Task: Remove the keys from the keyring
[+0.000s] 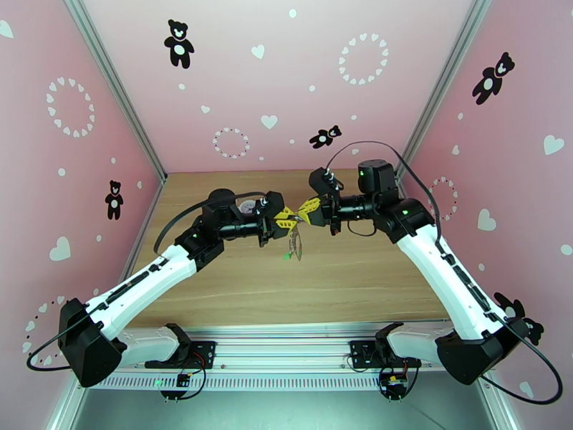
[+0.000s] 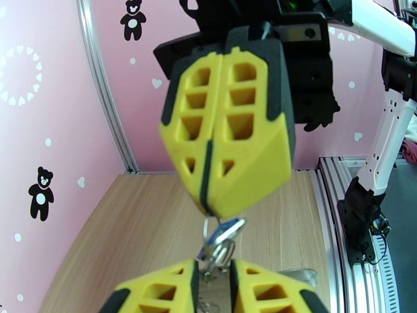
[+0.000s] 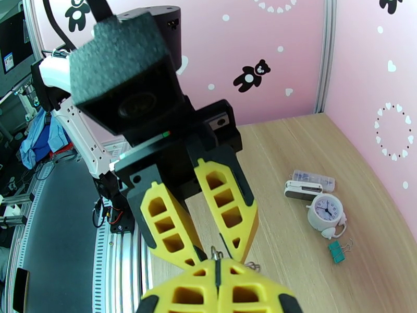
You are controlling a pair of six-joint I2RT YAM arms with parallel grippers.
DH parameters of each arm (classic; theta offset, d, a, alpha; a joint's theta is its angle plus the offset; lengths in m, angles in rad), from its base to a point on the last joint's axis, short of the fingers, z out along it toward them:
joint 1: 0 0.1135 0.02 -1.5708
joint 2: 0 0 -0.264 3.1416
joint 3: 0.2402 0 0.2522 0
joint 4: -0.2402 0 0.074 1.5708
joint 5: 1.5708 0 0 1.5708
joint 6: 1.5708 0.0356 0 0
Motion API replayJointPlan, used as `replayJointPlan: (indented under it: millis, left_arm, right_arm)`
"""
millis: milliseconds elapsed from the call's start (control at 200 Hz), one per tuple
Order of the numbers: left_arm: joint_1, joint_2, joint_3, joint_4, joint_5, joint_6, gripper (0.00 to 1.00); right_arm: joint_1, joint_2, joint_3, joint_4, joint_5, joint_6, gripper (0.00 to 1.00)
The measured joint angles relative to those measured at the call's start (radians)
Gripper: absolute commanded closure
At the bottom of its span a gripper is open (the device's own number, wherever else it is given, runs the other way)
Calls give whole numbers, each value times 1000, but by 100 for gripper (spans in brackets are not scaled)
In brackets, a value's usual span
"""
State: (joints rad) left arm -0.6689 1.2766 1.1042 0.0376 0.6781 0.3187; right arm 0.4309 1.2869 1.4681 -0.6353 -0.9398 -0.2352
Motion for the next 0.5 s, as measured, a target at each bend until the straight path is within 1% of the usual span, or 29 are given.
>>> replayJointPlan:
  millis: [85,160,380,501]
  left_arm:
    - [0,0,0,3,7,-6,83]
    - [0,0,0,2,14,-4,84]
    - [0,0,0,0,14,-5,77]
    - [0,4,0,-1,14,-5,77]
  right_arm:
    - [0,-3,-10,4,7,0,100]
    - [0,-6,-19,6,14,0,100]
    - [0,-29,-31,33,35,10,100]
    - [0,-39,-35,51,36,20,100]
